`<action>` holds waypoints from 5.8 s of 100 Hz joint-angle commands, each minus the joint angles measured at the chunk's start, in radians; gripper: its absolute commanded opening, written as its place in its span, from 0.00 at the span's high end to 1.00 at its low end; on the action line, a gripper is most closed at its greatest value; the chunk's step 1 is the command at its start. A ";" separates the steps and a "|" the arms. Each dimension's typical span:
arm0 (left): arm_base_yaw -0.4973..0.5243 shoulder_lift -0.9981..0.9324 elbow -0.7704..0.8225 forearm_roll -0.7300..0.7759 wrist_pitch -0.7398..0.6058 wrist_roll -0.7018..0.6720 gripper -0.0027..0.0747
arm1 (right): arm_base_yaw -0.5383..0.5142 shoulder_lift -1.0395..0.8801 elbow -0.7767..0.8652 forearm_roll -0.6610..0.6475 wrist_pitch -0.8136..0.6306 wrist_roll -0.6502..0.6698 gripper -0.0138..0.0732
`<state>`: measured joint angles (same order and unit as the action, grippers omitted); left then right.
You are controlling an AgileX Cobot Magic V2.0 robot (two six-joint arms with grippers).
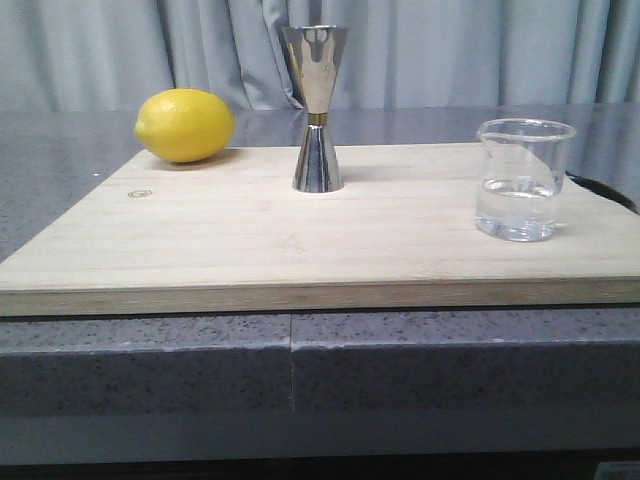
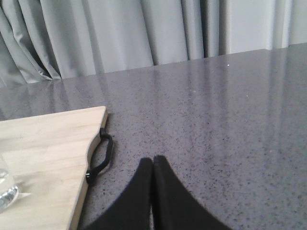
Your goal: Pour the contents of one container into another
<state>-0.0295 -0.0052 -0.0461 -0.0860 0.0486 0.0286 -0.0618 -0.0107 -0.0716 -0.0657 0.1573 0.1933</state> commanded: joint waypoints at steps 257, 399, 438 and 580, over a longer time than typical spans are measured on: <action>0.003 0.347 -0.513 0.048 0.188 -0.003 0.28 | 0.015 0.348 -0.526 0.002 0.161 -0.241 0.19; 0.003 1.368 -0.834 -1.432 1.028 1.793 0.25 | 0.015 0.566 -0.664 0.041 0.423 -0.241 0.15; 0.003 1.502 -0.834 -1.588 1.169 2.019 0.25 | 0.015 0.566 -0.664 0.041 0.412 -0.243 0.15; -0.311 1.925 -1.167 -1.767 1.221 2.219 0.25 | 0.015 0.566 -0.664 0.015 0.414 -0.245 0.15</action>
<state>-0.3227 1.9552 -1.1703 -1.7687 1.1620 2.2579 -0.0487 0.5449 -0.7009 -0.0354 0.6488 -0.0468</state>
